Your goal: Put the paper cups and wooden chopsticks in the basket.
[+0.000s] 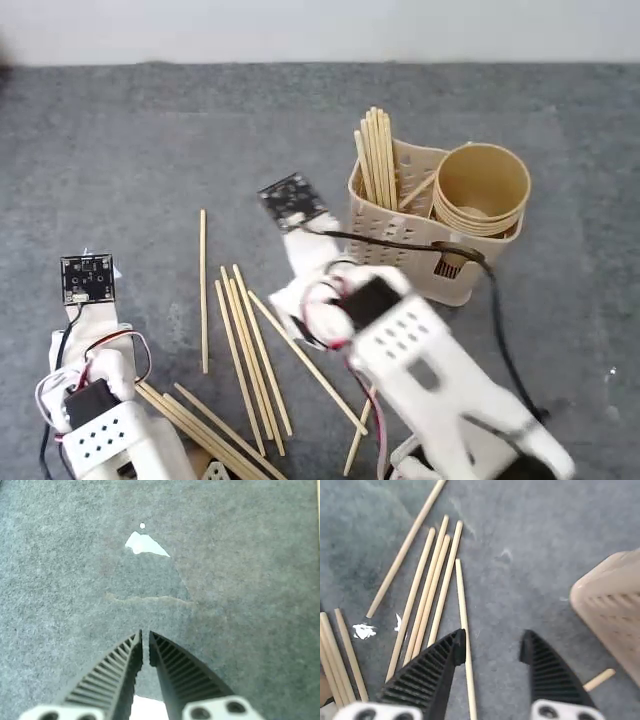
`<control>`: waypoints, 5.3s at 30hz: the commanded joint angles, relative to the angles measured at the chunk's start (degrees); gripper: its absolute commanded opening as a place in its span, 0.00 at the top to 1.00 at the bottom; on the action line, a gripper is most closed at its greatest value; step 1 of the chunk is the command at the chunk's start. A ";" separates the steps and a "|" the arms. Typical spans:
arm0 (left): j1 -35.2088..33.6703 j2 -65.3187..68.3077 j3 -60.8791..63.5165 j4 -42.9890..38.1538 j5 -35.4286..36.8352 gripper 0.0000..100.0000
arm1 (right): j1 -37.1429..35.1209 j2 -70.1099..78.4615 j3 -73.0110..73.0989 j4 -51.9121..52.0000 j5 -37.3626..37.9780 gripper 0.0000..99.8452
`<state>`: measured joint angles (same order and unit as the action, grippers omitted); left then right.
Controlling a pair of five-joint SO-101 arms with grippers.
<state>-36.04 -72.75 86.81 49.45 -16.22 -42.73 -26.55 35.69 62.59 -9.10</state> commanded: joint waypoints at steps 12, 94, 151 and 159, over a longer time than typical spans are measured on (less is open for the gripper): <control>0.35 -0.53 -1.98 -1.14 -0.35 0.97 | -8.48 22.90 -3.78 -19.65 -2.02 0.67; 0.35 -0.53 -1.98 -1.14 -0.35 0.97 | -3.38 6.90 -43.69 20.26 9.93 0.99; 0.35 -0.53 -1.98 -1.14 -0.35 0.97 | 10.77 -11.82 -24.26 8.57 7.38 0.85; 0.35 -0.53 -1.98 -1.14 -0.35 0.97 | 1.98 2.15 -11.78 4.44 1.49 0.85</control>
<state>-36.04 -72.75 86.81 49.45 -16.22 -38.59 -28.40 22.33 69.80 -6.11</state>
